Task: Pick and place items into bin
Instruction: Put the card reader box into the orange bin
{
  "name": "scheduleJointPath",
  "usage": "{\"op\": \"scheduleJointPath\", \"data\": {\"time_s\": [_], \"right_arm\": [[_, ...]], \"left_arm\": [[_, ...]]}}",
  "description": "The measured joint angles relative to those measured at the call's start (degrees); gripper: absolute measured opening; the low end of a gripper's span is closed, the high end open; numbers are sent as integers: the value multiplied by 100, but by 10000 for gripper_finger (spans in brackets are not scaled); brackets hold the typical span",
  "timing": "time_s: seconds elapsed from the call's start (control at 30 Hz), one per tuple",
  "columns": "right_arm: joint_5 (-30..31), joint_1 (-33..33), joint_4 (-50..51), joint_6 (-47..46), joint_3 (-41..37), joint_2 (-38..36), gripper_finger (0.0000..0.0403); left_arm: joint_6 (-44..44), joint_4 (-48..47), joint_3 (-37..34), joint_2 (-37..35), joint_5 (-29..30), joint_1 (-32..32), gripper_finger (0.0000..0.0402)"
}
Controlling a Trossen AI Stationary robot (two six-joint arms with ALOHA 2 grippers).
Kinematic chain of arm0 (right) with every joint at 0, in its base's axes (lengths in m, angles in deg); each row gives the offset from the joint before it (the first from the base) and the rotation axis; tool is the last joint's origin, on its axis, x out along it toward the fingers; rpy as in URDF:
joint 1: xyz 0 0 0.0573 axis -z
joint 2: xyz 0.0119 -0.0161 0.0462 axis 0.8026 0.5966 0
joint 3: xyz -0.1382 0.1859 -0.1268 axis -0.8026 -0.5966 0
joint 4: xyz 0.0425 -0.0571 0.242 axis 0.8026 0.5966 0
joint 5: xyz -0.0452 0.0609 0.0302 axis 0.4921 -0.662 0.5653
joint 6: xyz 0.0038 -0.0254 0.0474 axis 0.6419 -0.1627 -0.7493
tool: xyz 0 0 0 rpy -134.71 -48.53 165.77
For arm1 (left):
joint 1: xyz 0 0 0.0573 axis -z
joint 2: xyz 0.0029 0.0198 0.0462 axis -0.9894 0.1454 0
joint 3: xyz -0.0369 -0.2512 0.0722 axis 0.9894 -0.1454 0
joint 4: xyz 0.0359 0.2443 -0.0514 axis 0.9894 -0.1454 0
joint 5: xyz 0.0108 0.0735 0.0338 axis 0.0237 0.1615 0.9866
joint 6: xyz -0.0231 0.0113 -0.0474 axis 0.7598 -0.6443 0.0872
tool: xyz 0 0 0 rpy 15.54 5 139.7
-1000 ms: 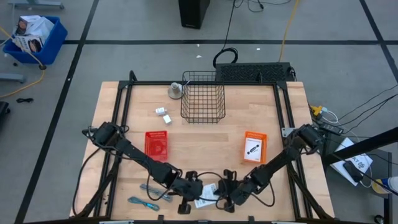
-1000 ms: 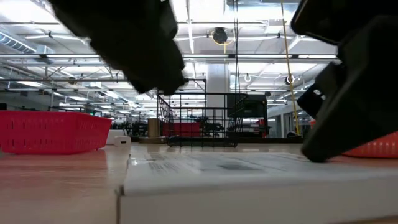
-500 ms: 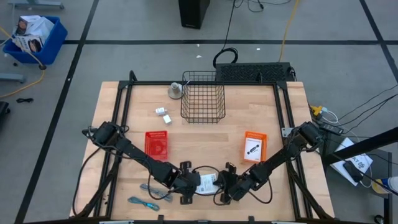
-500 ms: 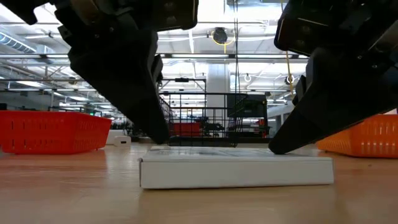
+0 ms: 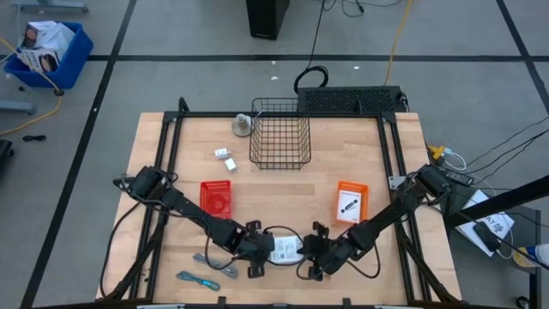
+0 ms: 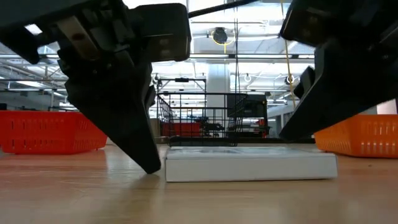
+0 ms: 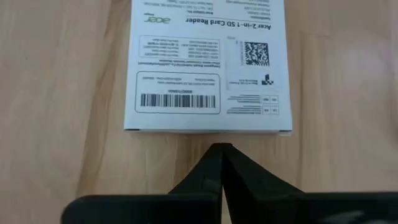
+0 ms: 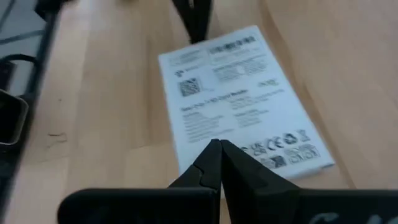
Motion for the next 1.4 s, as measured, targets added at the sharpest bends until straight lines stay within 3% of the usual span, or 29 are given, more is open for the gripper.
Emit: {"op": "scheduleJointPath", "data": {"time_s": [0.3, 0.63, 1.0, 1.27, 1.4], "right_arm": [[52, 0, 69, -174, 2, -3, 2], [99, 0, 8, -179, 15, -13, 1], [85, -41, -147, -189, 15, -15, 1], [-272, -119, -213, -245, 17, -100, 6], [-883, -194, -222, -296, 26, -138, 13]], "left_arm": [[23, -49, -49, -4, 94, 14, 18], [-440, 163, -54, -622, 589, 129, 5], [-327, 537, -60, -158, 405, 33, 6], [-180, 553, -52, -33, 241, -81, 5], [-149, 637, -88, 15, 128, -94, 3]]}}
